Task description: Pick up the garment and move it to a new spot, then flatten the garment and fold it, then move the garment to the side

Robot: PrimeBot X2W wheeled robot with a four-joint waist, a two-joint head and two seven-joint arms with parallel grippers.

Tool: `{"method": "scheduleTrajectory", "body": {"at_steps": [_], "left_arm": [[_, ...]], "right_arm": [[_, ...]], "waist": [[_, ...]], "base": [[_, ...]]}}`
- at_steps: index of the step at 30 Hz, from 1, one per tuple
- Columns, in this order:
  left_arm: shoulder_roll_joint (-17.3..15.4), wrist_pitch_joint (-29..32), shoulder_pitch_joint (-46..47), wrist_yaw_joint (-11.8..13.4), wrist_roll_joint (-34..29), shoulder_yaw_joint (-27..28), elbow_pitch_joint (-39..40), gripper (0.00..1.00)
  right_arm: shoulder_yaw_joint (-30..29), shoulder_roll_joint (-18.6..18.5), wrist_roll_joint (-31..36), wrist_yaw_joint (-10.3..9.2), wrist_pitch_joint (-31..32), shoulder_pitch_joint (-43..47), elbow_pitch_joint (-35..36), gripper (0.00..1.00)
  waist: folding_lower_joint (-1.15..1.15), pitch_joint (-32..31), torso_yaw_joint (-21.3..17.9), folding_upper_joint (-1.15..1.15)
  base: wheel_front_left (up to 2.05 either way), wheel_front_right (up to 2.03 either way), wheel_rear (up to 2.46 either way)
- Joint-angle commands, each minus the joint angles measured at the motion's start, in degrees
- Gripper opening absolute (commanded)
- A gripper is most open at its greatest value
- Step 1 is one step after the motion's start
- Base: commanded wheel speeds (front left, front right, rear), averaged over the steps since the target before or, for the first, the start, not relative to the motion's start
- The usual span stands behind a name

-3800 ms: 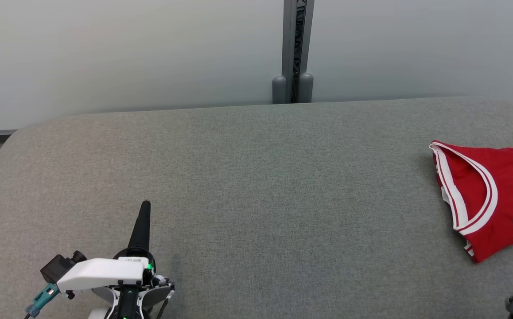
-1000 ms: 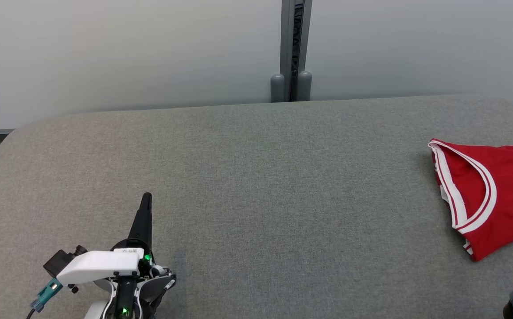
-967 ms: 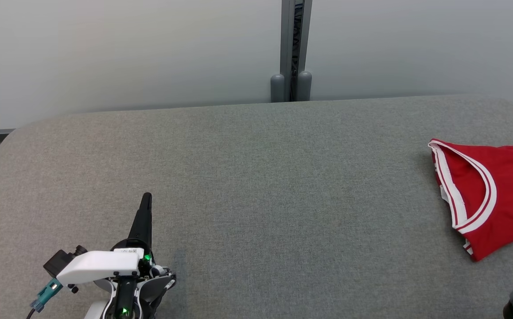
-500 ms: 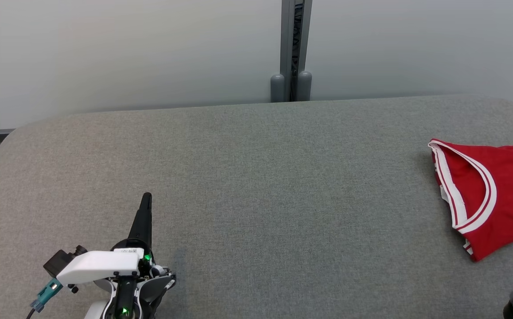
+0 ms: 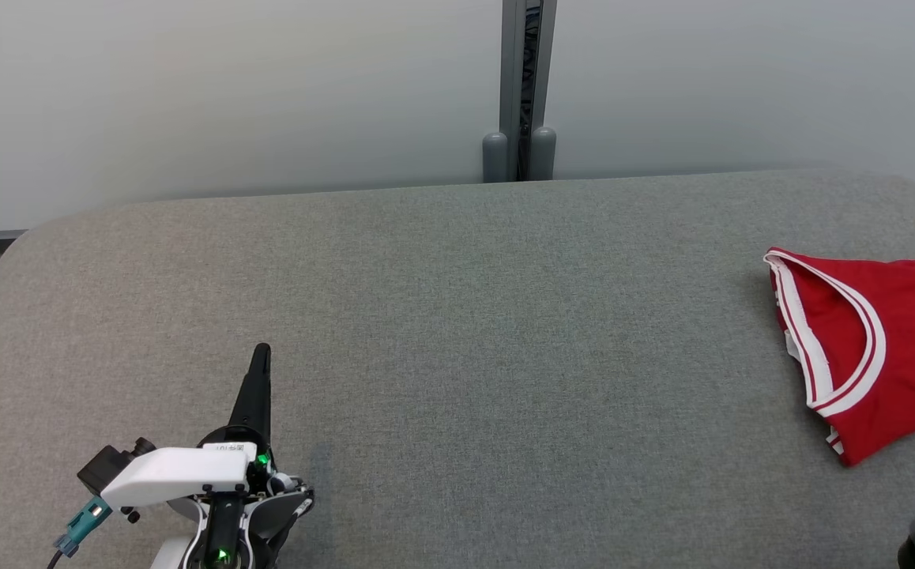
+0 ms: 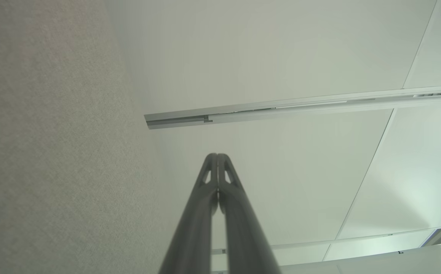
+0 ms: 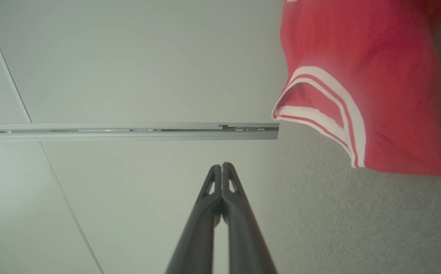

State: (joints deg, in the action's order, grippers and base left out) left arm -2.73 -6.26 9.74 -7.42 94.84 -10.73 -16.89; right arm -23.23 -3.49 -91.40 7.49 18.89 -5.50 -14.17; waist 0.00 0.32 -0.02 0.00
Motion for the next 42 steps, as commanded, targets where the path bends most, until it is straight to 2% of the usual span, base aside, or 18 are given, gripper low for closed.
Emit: {"method": "scheduleTrajectory", "body": {"at_steps": [1,42], "left_arm": [[-0.3,-0.1,0.4,-0.2,0.0,0.0,0.1,0.0],[-0.3,-0.1,0.4,-0.2,0.0,0.0,0.1,0.0]], "right_arm": [[0.0,0.0,0.1,0.0,0.4,-0.7,-0.3,0.0],[-0.4,0.2,0.5,0.0,0.6,-0.8,-0.3,0.0]], "waist": [[0.0,0.0,0.0,0.0],[0.0,0.0,0.0,0.0]], "base": [[0.0,0.0,0.0],[0.0,0.0,0.0]]}}
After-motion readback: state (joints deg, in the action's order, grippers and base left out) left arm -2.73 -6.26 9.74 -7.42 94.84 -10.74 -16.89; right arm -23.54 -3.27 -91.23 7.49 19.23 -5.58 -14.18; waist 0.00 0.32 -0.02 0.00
